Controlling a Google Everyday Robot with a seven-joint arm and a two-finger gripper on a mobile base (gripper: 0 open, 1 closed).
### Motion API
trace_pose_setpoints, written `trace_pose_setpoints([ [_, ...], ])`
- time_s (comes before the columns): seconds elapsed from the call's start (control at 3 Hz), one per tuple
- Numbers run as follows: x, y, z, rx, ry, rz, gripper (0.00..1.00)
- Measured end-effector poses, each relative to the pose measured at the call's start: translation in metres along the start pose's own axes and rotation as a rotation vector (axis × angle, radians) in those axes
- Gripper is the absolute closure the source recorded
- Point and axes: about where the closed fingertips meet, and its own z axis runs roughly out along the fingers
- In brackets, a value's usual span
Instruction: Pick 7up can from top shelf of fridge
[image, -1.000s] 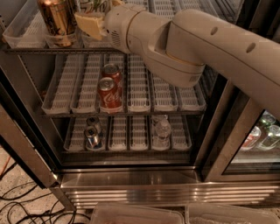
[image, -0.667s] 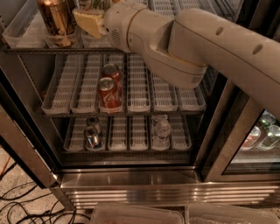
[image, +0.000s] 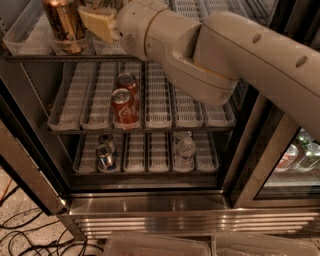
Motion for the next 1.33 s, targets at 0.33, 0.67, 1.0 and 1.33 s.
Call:
trace_pose_setpoints([
  [0.33,-0.009,0.002,-0.004,0.000,-0.029,-0.025,1.00],
  [0.67,-0.016,0.009,-0.010,-0.013,-0.044,-0.051,1.00],
  [1.0,-0.009,0.023,-0.020,-0.043,-0.021,-0.053,1.00],
  [1.33,0.005,0.036,-0.034,-0.073,0.023,-0.044,1.00],
])
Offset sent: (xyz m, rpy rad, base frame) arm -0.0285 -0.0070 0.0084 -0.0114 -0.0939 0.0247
